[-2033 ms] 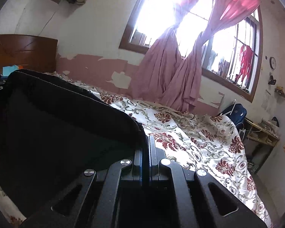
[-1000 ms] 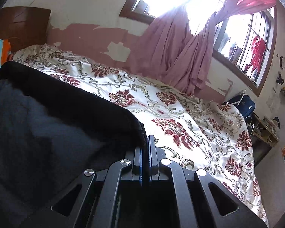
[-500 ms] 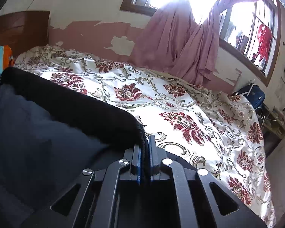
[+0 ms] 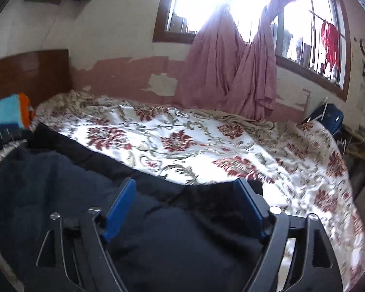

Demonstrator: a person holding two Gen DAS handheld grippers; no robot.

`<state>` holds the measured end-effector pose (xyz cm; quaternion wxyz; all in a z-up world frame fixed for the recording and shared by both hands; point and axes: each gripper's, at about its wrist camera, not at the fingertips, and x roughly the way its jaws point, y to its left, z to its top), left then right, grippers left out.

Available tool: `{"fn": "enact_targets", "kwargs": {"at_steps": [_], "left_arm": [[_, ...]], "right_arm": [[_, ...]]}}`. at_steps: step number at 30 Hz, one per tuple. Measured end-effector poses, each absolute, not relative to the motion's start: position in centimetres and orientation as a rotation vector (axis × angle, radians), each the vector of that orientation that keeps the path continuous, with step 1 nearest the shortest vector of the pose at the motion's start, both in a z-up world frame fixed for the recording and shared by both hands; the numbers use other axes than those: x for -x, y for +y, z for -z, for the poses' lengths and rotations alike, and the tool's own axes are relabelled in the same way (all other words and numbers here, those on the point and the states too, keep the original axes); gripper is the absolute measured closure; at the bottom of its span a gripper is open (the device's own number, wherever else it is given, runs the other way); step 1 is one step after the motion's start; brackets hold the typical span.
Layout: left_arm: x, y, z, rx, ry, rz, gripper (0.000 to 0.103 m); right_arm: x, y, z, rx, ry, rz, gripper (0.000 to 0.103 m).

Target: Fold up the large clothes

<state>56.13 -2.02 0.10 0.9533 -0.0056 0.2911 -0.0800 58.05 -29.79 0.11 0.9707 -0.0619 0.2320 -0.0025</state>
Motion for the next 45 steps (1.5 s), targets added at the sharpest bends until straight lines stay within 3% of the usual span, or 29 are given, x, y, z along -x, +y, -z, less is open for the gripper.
{"fn": "enact_targets", "kwargs": {"at_steps": [11, 18, 22, 33, 45], "left_arm": [[-53.3, -6.6, 4.3, -0.218, 0.559, 0.184, 0.011], [-56.9, -5.9, 4.0, -0.151, 0.622, 0.107, 0.011], [-59.3, -5.3, 5.1, -0.124, 0.703, 0.09, 0.0], [-62.9, -5.5, 7.9, -0.115, 0.81, 0.111, 0.0], [-63.8, -5.8, 9.3, -0.095, 0.804, 0.137, 0.0]], "right_arm": [[-56.2, -28.6, 5.2, 0.174, 0.542, 0.002, 0.022], [-60.0, -29.1, 5.4, 0.173, 0.585, 0.081, 0.022], [-62.6, -29.5, 6.0, 0.174, 0.642, 0.084, 0.022], [-66.7, -29.9, 8.3, 0.136, 0.753, 0.028, 0.016], [-67.6, -30.3, 10.2, 0.08, 0.751, -0.005, 0.014]]}}
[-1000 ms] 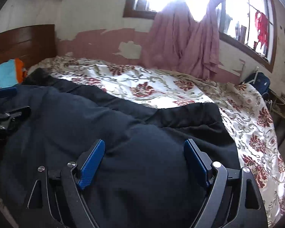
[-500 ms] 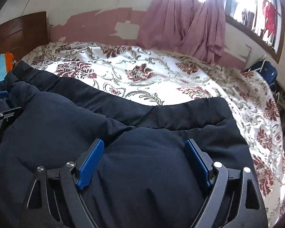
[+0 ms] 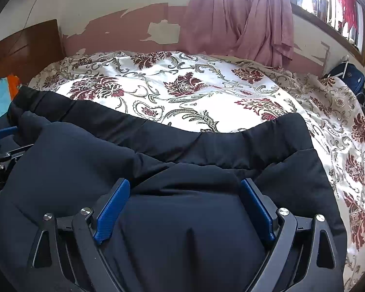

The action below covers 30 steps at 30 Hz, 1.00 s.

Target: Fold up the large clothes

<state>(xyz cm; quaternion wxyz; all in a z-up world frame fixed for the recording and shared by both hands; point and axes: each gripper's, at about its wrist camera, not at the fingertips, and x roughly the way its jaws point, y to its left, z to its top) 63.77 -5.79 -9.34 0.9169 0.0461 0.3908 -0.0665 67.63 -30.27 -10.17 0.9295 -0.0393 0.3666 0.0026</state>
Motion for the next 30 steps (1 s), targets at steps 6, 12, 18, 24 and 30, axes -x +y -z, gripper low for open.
{"fn": "enact_targets", "kwargs": {"at_steps": [6, 12, 18, 24, 30], "left_arm": [[-63.9, -5.9, 9.7, -0.092, 0.789, 0.139, 0.0], [-64.1, -5.9, 10.1, -0.08, 0.781, 0.148, 0.0], [-64.1, -6.0, 10.2, -0.078, 0.78, 0.149, 0.0], [-64.1, -6.0, 10.3, -0.081, 0.778, 0.146, 0.0], [-64.3, -6.0, 10.5, -0.082, 0.777, 0.147, 0.0]], "right_arm": [[-67.8, -30.4, 11.0, 0.063, 0.739, -0.01, 0.014], [-67.9, -30.6, 11.5, 0.048, 0.735, -0.013, 0.013], [-68.0, -30.6, 11.8, 0.04, 0.73, -0.012, 0.013], [-68.1, -30.7, 12.2, 0.04, 0.725, -0.006, 0.013], [-68.1, -30.7, 12.2, 0.041, 0.725, -0.006, 0.012]]}}
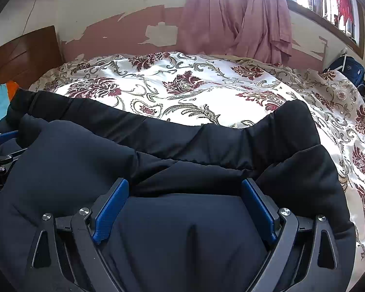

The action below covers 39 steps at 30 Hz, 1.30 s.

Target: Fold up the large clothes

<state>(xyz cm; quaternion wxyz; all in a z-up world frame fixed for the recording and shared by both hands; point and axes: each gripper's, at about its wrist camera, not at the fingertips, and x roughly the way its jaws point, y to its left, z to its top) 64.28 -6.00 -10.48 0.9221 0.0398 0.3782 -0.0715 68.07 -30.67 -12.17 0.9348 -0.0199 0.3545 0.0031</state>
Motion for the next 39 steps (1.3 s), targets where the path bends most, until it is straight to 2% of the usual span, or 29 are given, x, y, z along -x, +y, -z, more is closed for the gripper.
{"fn": "enact_targets", "kwargs": {"at_steps": [17, 22, 27, 30, 39], "left_arm": [[-64.0, -5.9, 9.9, -0.071, 0.764, 0.157, 0.0], [-62.4, -3.5, 7.7, 0.06, 0.738, 0.261, 0.0], [-60.7, -0.4, 5.6, 0.183, 0.71, 0.283, 0.0], [-59.5, 1.3, 4.4, 0.175, 0.708, 0.279, 0.0], [-56.3, 7.0, 3.3, 0.124, 0.728, 0.233, 0.0]], "right_arm": [[-66.5, -30.4, 10.8, 0.065, 0.68, 0.02, 0.013], [-63.0, -31.2, 8.2, 0.025, 0.581, -0.053, 0.012], [-60.6, -32.1, 6.8, 0.035, 0.586, -0.118, 0.008], [-58.7, -32.8, 5.4, 0.06, 0.581, -0.167, 0.002], [-54.0, -36.9, 3.4, 0.064, 0.606, -0.175, 0.002]]}}
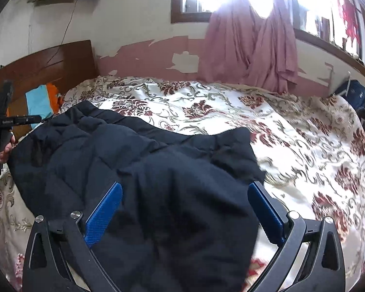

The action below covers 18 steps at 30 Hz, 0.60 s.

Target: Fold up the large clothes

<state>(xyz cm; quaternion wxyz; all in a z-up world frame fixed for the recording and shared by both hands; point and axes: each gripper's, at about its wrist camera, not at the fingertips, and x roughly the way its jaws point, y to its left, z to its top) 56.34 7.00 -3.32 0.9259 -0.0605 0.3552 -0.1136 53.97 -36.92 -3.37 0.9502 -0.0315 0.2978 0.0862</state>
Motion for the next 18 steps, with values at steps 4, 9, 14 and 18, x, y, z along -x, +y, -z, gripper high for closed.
{"fn": "enact_targets", "kwargs": {"at_steps": [4, 9, 14, 18], "left_arm": [[-55.9, 8.9, 4.3, 0.154, 0.772, 0.228, 0.0], [-56.0, 9.7, 5.5, 0.168, 0.826, 0.234, 0.0], [-56.3, 9.7, 6.5, 0.178, 0.871, 0.231, 0.0], [-57.1, 9.5, 7.5, 0.172, 0.911, 0.234, 0.0]], "right_arm": [[-53.0, -38.9, 3.4, 0.022, 0.615, -0.163, 0.002], [-52.6, -40.4, 4.0, -0.015, 0.637, -0.135, 0.002], [-52.9, -41.3, 4.9, -0.065, 0.663, -0.13, 0.002], [-54.5, -42.5, 6.6, -0.143, 0.708, -0.14, 0.002]]}}
